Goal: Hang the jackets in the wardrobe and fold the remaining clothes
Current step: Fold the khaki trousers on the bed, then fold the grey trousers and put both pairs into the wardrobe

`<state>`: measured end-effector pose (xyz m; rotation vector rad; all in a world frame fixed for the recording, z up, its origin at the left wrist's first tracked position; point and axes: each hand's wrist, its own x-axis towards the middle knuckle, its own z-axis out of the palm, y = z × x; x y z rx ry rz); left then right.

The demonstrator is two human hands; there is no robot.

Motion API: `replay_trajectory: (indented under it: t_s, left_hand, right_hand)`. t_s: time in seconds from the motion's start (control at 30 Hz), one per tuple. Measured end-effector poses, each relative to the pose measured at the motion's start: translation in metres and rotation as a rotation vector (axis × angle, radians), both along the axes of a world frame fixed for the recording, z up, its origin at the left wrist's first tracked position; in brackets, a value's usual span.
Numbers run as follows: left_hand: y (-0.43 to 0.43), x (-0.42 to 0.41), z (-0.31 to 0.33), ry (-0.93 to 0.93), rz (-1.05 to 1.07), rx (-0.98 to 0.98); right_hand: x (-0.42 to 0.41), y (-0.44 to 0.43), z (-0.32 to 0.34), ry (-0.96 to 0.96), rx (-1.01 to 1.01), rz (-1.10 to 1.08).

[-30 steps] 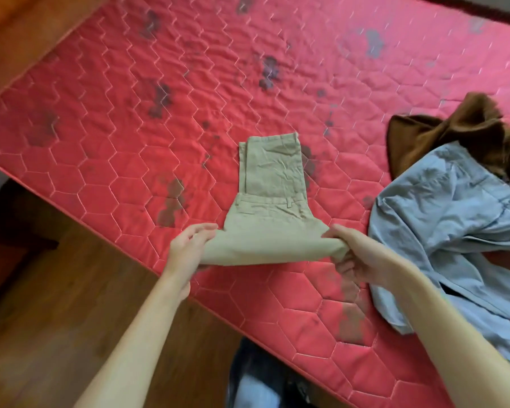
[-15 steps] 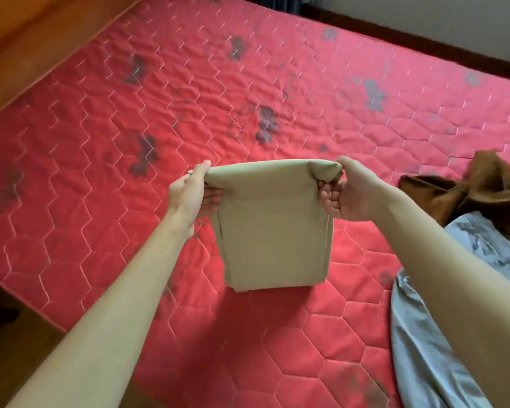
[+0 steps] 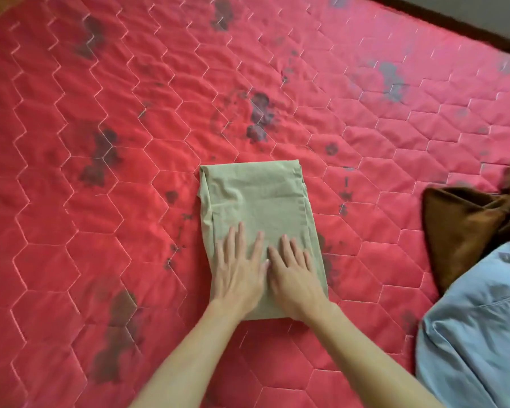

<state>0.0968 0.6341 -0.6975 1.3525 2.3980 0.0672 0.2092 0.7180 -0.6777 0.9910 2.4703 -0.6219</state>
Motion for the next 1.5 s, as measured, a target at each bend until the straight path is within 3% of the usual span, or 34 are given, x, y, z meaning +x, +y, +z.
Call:
replay_trajectory:
  t_s: [0.13,0.33,0.6,0.77,1.0,1.1,1.27,1.37,1.5]
  left_hand:
    - [-0.017,0.007,-0.041,0.061,-0.055,-0.004]
    - [-0.026,0.014,-0.052,0.106,0.058,-0.011]
    - [-0.053,0.022,-0.039,0.024,0.162,-0.115]
    - [-0.064,0.037,-0.025,-0.007,0.22,-0.21]
    - [-0.027,0.106,0.003,0.075,0.049,-0.092]
    - [-0.003,0.162,0.011,-0.044,-0.019,0.003]
    - [0.033,0.265,0.03,-0.432,0.025,0.133]
    - [0.054,0.315,0.034,-0.542,0.023,0.061]
    - [0.071,0.365,0.025,-0.666,0.089,-0.222]
  right_hand:
    - [0.02,-0.006,-0.04,0.025,0.123,0.078]
    - [0.046,-0.001,-0.051,0.064,0.211,0.116]
    - [0.08,-0.003,-0.041,0.012,0.11,-0.03]
    - [0.104,-0.012,-0.021,-0.053,-0.134,-0.21]
    - [0.179,-0.029,0.014,0.049,-0.104,-0.272]
    - [0.226,-0.02,0.021,0.075,-0.066,-0.346]
    - [0.322,-0.011,0.032,0.177,0.124,-0.575]
    - [0.386,-0.006,0.032,0.113,0.198,-0.724]
    - [0.459,-0.009,0.03,-0.074,0.012,-0.952]
